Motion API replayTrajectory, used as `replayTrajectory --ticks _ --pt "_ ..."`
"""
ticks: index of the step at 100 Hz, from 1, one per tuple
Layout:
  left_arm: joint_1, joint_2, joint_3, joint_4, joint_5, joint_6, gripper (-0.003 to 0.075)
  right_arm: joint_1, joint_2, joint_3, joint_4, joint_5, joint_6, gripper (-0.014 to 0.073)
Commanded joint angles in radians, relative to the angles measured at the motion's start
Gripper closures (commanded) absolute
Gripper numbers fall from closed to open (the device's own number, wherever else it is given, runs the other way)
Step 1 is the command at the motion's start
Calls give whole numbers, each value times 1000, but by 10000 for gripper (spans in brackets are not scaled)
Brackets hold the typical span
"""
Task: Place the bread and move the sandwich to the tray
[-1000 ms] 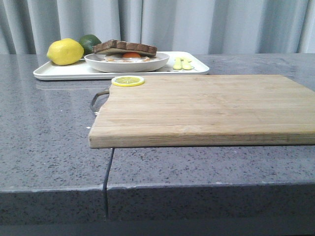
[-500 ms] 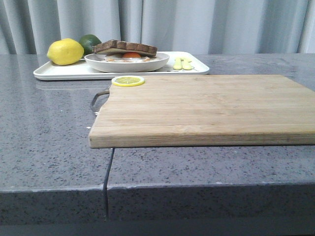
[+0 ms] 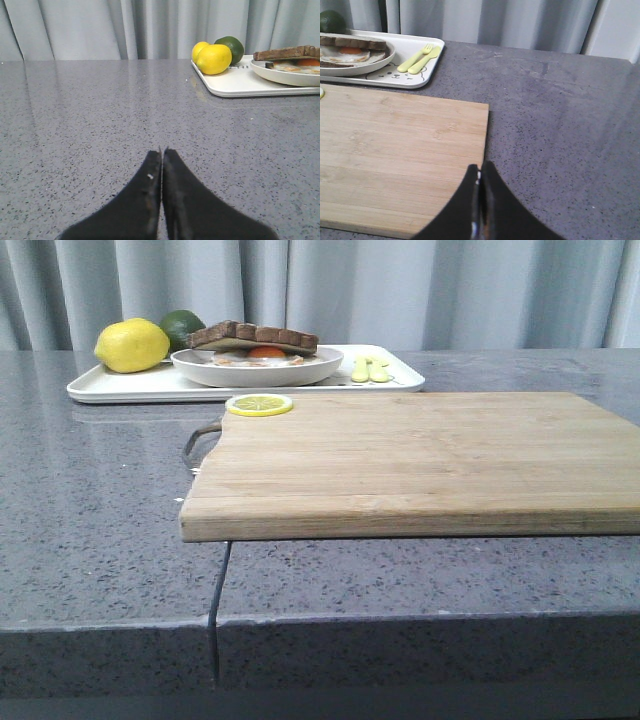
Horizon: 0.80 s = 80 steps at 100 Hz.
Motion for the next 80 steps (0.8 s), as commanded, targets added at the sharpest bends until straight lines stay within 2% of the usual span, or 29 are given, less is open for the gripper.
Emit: replayTrajectory --ticks 1,49,69,80 --pt "-5 -34 15 -8 -83 -9 739 -4 8 -29 -12 -74 -4 710" --pt "-5 -34 15 -8 -83 -9 739 -4 6 -9 -14 -97 -5 710" --pt "-5 -34 15 -8 -83 -9 739 -4 -59 114 -22 -240 -5 710" --pt "-5 -34 15 -8 -83 -9 739 -4 -139 199 -33 -271 -5 710"
